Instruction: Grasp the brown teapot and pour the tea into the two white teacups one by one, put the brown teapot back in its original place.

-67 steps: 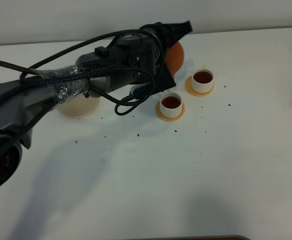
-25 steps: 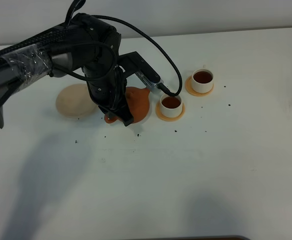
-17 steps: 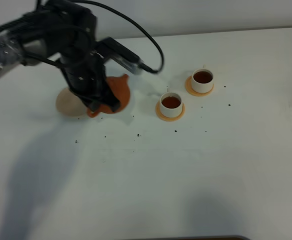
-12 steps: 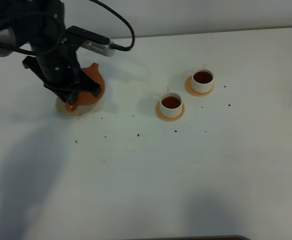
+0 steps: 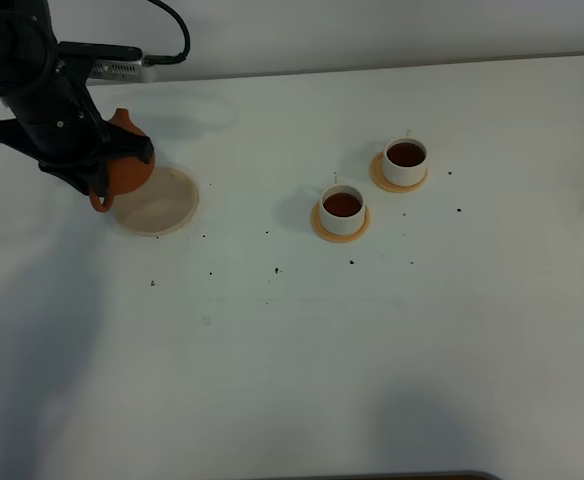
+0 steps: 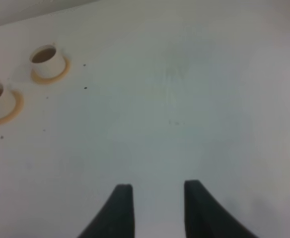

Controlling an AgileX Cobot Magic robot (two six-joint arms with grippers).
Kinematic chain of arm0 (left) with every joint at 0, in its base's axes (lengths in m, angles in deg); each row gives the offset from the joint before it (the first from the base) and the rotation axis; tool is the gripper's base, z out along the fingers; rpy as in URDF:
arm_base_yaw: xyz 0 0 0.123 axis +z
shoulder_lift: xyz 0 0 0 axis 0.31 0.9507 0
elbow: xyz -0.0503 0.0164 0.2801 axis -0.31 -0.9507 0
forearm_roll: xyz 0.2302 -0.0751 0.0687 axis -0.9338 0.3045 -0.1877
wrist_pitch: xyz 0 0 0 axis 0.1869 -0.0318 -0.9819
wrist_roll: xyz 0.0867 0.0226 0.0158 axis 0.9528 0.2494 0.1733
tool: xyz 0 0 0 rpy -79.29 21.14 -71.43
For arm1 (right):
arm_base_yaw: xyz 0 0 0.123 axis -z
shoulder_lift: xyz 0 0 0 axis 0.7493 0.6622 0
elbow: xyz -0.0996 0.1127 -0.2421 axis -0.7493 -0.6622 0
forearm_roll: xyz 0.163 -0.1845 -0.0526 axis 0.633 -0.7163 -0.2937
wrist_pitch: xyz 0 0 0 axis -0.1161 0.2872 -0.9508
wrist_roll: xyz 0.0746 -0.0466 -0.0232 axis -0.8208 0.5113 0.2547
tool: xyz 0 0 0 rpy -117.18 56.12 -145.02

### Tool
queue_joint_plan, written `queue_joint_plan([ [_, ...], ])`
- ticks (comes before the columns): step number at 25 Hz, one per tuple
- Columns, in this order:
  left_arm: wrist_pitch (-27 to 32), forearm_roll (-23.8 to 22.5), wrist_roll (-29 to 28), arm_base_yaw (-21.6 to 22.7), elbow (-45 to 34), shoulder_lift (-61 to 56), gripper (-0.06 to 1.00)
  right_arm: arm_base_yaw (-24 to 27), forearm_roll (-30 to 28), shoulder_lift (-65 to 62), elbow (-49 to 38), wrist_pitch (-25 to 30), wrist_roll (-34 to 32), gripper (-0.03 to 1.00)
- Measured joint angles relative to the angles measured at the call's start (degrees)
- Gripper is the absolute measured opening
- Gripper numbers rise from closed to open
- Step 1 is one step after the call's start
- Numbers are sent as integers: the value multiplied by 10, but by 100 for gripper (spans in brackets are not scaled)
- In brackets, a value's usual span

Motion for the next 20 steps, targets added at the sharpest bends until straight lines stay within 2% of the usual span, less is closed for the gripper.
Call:
queue_joint_plan([
  [3, -40, 35, 2, 0, 0, 21, 11, 0, 0, 0, 0, 0, 0, 24],
  [6, -50, 62, 10, -2, 0, 36, 11, 0, 0, 0, 0, 0, 0, 24],
  [20, -39, 64, 13, -6, 0, 71, 11, 0, 0, 0, 0, 0, 0, 24],
])
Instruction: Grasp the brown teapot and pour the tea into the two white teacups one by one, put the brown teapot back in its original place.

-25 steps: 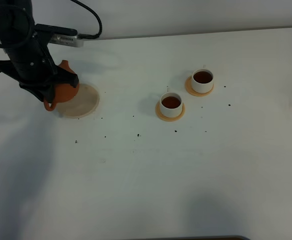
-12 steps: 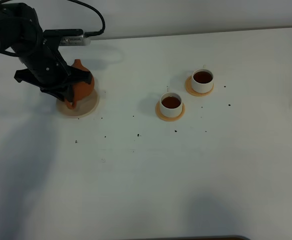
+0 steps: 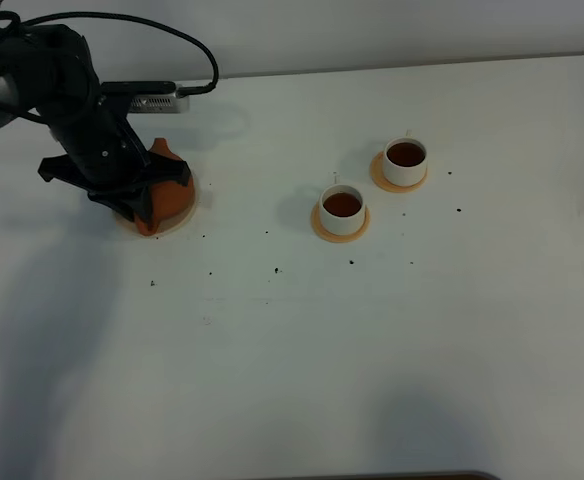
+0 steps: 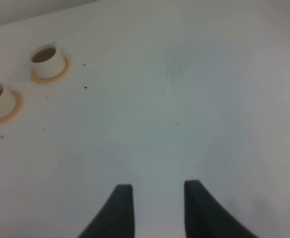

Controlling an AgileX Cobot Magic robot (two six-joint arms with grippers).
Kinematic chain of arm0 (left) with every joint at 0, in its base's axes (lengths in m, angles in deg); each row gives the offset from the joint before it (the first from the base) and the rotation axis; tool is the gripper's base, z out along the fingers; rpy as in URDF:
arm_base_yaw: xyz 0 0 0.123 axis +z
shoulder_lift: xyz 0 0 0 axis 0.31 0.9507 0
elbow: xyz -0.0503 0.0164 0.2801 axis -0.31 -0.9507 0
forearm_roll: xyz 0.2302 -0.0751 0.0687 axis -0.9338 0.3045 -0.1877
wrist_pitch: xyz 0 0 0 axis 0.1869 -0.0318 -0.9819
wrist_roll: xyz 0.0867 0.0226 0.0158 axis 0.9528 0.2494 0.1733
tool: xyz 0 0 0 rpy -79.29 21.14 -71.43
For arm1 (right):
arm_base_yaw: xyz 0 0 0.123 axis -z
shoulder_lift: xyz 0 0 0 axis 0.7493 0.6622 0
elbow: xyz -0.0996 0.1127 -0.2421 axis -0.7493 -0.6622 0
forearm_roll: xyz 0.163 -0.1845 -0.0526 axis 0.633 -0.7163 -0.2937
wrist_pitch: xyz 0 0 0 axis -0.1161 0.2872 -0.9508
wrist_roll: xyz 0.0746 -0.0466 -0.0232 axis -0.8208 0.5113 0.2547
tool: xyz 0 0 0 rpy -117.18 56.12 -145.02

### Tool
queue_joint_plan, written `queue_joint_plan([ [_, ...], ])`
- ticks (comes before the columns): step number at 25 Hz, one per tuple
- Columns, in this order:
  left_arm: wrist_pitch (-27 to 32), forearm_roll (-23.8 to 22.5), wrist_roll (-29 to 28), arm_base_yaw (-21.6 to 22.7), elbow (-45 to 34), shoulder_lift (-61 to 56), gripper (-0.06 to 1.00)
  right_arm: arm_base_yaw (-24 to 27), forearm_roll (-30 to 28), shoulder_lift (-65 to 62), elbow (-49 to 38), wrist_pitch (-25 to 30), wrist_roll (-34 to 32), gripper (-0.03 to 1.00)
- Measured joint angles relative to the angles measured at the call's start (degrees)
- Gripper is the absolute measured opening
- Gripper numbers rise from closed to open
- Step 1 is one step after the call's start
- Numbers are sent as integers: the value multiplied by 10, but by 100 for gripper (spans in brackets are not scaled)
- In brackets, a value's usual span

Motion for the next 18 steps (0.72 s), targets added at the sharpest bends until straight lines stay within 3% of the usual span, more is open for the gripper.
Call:
queue_joint_plan([
  [12, 8, -6, 0, 0, 1, 0, 11, 0, 0, 0, 0, 0, 0, 24],
  [15, 19, -6, 0, 0, 1, 1, 15, 0, 0, 0, 0, 0, 0, 24],
  [18, 28, -9, 0, 0, 1, 1, 26, 0, 0, 0, 0, 0, 0, 24],
])
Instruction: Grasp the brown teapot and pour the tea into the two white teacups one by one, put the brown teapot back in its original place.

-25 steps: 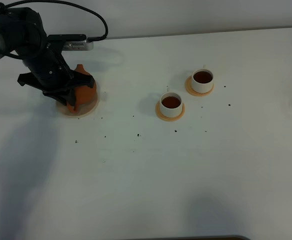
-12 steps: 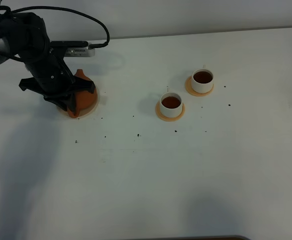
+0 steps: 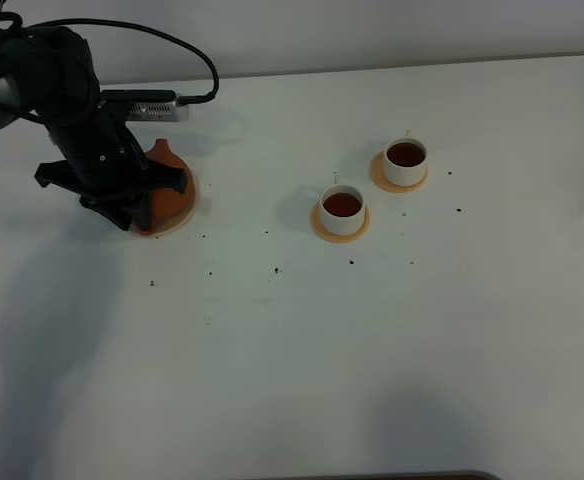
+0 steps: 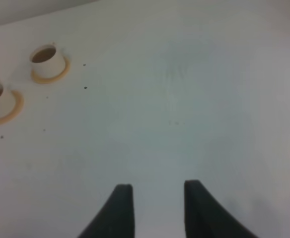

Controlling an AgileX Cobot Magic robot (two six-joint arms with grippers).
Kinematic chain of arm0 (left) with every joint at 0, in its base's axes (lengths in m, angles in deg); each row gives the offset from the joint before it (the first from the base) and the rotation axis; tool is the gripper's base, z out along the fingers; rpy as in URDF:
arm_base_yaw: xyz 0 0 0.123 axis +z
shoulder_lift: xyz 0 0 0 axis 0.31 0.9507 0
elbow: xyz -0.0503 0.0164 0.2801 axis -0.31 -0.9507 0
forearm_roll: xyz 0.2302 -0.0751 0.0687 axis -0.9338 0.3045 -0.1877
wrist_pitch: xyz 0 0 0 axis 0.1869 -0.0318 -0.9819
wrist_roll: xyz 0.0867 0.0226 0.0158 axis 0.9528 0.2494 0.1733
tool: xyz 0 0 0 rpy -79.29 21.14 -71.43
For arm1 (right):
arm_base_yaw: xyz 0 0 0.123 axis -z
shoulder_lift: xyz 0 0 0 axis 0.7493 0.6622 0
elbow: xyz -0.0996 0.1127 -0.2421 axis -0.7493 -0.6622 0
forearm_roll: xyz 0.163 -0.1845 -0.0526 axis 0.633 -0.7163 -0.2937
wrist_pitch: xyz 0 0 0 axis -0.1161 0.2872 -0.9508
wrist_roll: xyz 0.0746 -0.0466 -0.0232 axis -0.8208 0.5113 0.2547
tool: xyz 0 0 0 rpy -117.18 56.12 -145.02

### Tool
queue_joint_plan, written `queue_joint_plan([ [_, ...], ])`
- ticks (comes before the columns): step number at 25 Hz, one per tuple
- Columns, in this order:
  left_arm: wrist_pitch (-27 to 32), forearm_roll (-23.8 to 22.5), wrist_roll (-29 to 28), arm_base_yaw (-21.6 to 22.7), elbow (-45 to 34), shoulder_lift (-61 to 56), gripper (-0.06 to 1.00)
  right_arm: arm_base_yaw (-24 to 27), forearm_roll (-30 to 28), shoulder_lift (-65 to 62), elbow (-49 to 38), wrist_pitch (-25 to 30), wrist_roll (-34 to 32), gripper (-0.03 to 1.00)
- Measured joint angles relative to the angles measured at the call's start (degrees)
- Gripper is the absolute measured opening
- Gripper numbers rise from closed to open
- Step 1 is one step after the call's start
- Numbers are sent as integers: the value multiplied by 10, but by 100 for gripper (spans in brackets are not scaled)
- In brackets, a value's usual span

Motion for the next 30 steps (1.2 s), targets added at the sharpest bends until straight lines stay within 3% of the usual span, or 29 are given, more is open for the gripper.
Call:
queue_joint_plan([
  [6, 39, 0, 7, 0, 0, -8, 45, 0, 0, 0, 0, 0, 0, 24],
  [9, 100, -1, 22, 0, 0, -43, 46, 0, 0, 0, 0, 0, 0, 24],
  [13, 108, 0, 34, 0, -26, -134, 45, 0, 0, 0, 0, 0, 0, 24],
  [19, 108, 0, 41, 0, -176, -316, 42, 0, 0, 0, 0, 0, 0, 24],
  [30, 90, -1, 41, 0, -522, -644, 41, 0, 0, 0, 0, 0, 0, 24],
])
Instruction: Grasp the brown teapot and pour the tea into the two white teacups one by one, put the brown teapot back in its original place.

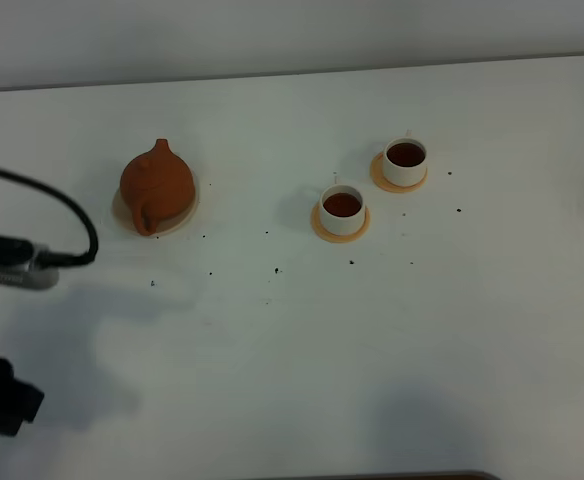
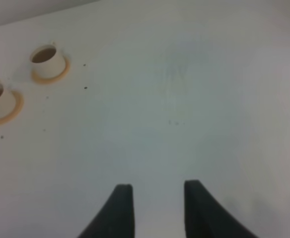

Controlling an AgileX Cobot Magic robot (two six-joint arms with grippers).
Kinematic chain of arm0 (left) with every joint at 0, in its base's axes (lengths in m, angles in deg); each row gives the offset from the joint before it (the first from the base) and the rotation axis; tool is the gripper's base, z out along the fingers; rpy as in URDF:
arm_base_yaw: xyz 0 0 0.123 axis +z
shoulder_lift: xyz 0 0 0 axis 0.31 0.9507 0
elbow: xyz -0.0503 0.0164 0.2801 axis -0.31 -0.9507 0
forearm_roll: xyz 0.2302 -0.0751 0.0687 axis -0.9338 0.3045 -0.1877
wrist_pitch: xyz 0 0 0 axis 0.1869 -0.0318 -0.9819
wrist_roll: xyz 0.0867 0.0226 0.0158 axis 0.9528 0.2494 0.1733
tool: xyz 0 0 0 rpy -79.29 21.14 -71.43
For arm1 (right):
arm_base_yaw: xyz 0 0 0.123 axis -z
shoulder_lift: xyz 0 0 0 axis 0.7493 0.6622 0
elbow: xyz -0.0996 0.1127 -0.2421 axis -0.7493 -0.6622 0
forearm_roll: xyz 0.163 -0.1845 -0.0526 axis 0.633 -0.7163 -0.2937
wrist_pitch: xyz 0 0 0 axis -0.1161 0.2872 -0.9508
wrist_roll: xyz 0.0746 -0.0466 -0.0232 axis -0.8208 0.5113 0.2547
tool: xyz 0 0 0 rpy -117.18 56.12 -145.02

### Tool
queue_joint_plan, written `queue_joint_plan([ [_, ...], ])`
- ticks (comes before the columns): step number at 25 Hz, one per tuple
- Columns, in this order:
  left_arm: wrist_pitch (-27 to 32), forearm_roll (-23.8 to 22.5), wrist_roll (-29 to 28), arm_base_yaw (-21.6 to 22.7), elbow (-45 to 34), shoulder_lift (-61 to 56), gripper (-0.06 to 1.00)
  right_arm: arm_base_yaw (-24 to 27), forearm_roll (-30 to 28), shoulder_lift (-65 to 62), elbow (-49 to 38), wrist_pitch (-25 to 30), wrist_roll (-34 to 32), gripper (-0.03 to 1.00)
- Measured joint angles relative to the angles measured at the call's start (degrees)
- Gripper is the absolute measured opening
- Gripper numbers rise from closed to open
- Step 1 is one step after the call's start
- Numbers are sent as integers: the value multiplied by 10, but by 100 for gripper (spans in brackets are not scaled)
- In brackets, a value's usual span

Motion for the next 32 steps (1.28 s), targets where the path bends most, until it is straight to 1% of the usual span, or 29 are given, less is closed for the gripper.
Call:
queue_joint_plan([
  [2, -8, -1, -2, 0, -49, -52, 41, 0, 0, 0, 0, 0, 0, 24],
  [4, -10, -1, -8, 0, -81, -99, 41, 0, 0, 0, 0, 0, 0, 24],
  [8, -42, -1, -28, 0, -107, -179, 41, 0, 0, 0, 0, 0, 0, 24],
  [13, -46, -27, -66, 0, -113, -223, 41, 0, 0, 0, 0, 0, 0, 24],
  [22, -48, -31, -70, 0, -113, -268, 41, 0, 0, 0, 0, 0, 0, 24],
  [32, -50, -31, -70, 0, -113, -447, 41, 0, 0, 0, 0, 0, 0, 24],
])
